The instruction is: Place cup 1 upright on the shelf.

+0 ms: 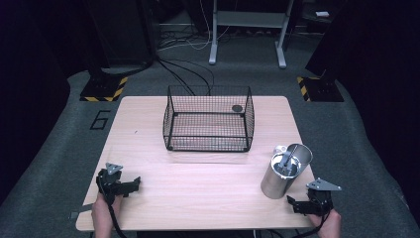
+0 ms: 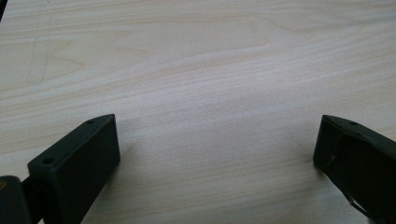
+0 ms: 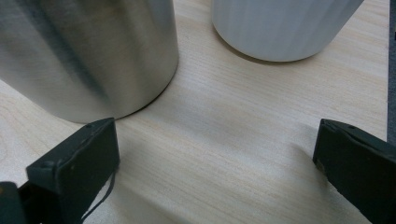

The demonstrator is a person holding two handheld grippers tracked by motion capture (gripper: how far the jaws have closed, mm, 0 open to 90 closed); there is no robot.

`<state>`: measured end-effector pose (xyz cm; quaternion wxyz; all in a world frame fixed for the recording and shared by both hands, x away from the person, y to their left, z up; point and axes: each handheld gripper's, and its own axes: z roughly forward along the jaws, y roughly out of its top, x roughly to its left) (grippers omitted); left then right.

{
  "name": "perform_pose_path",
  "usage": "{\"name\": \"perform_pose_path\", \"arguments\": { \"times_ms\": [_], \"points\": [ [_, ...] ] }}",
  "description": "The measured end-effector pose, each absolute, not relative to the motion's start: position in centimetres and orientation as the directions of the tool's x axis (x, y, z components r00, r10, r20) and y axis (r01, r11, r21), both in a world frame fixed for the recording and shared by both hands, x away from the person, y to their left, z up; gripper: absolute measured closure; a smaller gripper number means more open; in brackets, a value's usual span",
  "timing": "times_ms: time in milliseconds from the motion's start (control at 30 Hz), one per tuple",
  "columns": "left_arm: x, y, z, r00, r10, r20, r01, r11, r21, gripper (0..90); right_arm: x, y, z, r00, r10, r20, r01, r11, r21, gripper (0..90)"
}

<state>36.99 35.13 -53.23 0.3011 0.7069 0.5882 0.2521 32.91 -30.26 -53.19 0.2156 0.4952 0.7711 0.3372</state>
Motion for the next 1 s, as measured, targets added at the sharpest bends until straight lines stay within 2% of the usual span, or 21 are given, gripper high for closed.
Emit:
{"name": "perform_pose_path", "arguments": {
  "times_ms": [1000],
  "points": [
    [37.01,35.11,-53.25,0.176,0.984,0.005,0.676,-0.124,0.727,0.4,32.55,-29.91,-52.89,-0.416,0.909,-0.017,0.625,0.3,0.721,0.0]
  ]
}}
